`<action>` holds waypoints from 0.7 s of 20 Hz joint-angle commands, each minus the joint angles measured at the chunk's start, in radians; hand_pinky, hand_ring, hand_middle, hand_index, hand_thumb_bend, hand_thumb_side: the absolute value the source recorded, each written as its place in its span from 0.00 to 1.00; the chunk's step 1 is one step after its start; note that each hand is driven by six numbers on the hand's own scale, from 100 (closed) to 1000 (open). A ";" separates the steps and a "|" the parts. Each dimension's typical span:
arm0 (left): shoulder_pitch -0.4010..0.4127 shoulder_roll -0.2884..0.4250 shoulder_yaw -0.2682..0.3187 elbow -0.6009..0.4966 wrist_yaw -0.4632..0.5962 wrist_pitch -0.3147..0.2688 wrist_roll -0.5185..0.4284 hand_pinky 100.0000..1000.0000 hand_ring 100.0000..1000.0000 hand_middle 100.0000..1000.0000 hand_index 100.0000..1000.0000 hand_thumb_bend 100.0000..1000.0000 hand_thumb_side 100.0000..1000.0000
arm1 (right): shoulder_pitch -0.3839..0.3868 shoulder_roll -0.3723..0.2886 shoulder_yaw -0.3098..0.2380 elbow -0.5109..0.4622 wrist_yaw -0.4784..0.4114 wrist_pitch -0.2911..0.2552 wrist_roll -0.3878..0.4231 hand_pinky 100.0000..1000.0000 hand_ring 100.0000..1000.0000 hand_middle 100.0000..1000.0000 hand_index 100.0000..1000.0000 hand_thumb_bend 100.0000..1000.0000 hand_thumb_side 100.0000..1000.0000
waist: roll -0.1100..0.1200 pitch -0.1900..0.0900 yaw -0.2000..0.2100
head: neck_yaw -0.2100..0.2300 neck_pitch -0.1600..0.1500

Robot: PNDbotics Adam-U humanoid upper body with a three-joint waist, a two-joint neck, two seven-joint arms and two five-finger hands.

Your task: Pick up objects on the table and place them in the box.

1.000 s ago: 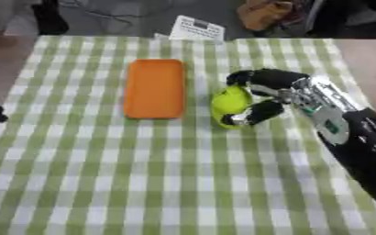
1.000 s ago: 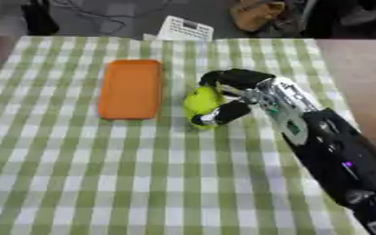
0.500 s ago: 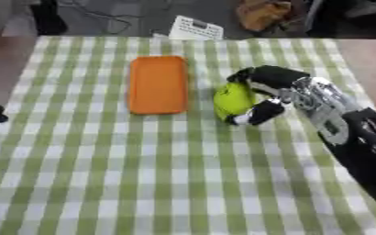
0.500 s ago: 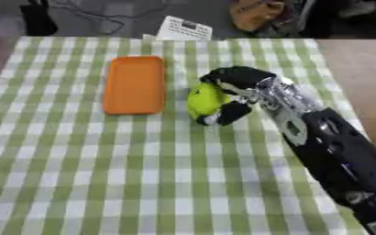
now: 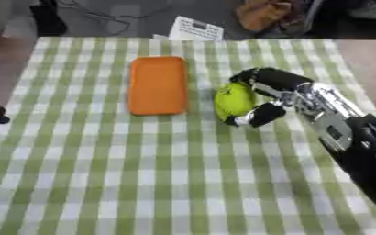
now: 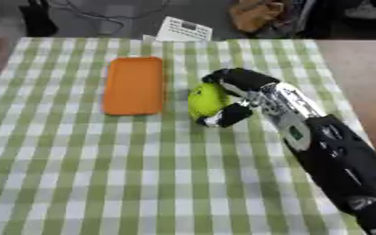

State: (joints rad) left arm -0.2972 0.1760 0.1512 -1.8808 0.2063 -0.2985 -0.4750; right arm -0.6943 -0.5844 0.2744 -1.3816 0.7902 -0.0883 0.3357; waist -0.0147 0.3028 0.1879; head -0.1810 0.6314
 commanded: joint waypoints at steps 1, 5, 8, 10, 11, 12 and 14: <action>-0.006 0.020 0.000 -0.013 0.001 0.000 -0.002 0.61 0.64 0.69 0.74 0.05 0.97 | -0.018 -0.036 -0.025 -0.056 -0.009 0.020 -0.069 0.00 0.25 0.47 0.76 0.11 0.00 | 0.008 -0.004 -0.001 | 0.002 -0.010; -0.006 0.020 0.000 -0.013 0.002 0.000 -0.002 0.61 0.64 0.69 0.74 0.05 0.97 | -0.025 -0.045 -0.035 -0.098 -0.006 0.061 -0.148 0.00 0.23 0.40 0.75 0.10 0.00 | 0.008 -0.006 -0.001 | 0.001 -0.010; -0.006 0.020 -0.001 -0.012 0.003 0.000 -0.003 0.61 0.64 0.69 0.74 0.05 0.97 | -0.031 -0.050 -0.042 -0.118 -0.017 0.096 -0.191 0.00 0.22 0.37 0.75 0.06 0.00 | 0.008 -0.008 0.000 | 0.000 -0.011; -0.007 0.021 -0.004 -0.012 0.005 0.000 -0.005 0.61 0.64 0.69 0.74 0.05 0.97 | -0.039 -0.054 -0.049 -0.126 -0.032 0.124 -0.221 0.00 0.22 0.36 0.74 0.05 0.00 | 0.007 -0.009 0.005 | -0.001 -0.013; -0.007 0.021 -0.005 -0.012 0.005 0.000 -0.006 0.61 0.64 0.69 0.74 0.05 0.97 | -0.043 -0.056 -0.050 -0.128 -0.039 0.137 -0.234 0.00 0.22 0.36 0.74 0.03 0.00 | 0.007 -0.010 0.008 | -0.002 -0.014; -0.008 0.021 -0.006 -0.011 0.006 0.001 -0.007 0.61 0.64 0.69 0.74 0.05 0.97 | -0.046 -0.058 -0.050 -0.128 -0.046 0.147 -0.245 0.00 0.22 0.36 0.74 0.03 0.00 | 0.006 -0.011 0.010 | -0.003 -0.014; -0.011 0.021 -0.009 -0.011 0.010 0.002 -0.009 0.61 0.64 0.69 0.74 0.05 0.97 | -0.052 -0.060 -0.052 -0.126 -0.057 0.169 -0.270 0.00 0.22 0.35 0.74 0.02 0.00 | 0.004 -0.012 0.016 | -0.004 -0.017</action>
State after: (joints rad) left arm -0.2977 0.1760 0.1447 -1.8807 0.2105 -0.2955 -0.4801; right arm -0.7235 -0.6087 0.2397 -1.4825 0.7476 0.0691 0.0843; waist -0.0147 0.3028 0.2049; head -0.1827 0.6302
